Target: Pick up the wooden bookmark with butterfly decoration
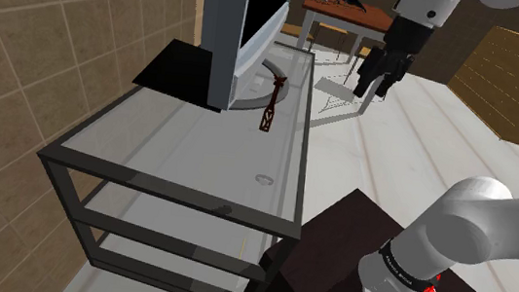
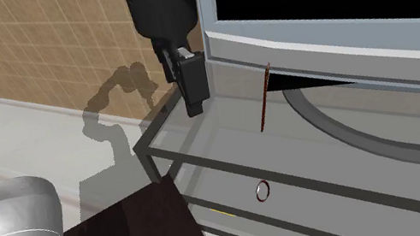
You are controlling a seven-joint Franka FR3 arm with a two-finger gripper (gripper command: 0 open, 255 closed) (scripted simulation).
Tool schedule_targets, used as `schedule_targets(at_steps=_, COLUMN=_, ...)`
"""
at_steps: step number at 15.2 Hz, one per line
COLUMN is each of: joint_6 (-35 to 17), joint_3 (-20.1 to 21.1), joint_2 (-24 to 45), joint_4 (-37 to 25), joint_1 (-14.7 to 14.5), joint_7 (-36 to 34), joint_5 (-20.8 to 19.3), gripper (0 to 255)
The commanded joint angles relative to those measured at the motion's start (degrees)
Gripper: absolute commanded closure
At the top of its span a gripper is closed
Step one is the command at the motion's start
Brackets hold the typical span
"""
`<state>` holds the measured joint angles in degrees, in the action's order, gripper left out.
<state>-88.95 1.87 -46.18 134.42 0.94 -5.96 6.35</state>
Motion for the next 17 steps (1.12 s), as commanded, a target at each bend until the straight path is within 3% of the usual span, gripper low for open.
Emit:
schedule_targets(at_steps=1, joint_6=0.00, joint_3=0.00, joint_2=0.00, joint_4=0.00, joint_1=0.00, joint_7=0.00, joint_5=0.00, gripper=0)
schedule_targets(at_steps=9, joint_6=-7.78, joint_3=2.09, joint_2=17.98, joint_4=-9.51, joint_1=0.60, joint_7=-6.33, joint_5=4.41, gripper=0)
schedule_targets(at_steps=17, joint_6=-11.75, joint_3=2.96, joint_2=36.12, joint_4=-23.33, joint_1=0.96, joint_7=-12.08, joint_5=7.45, gripper=0)
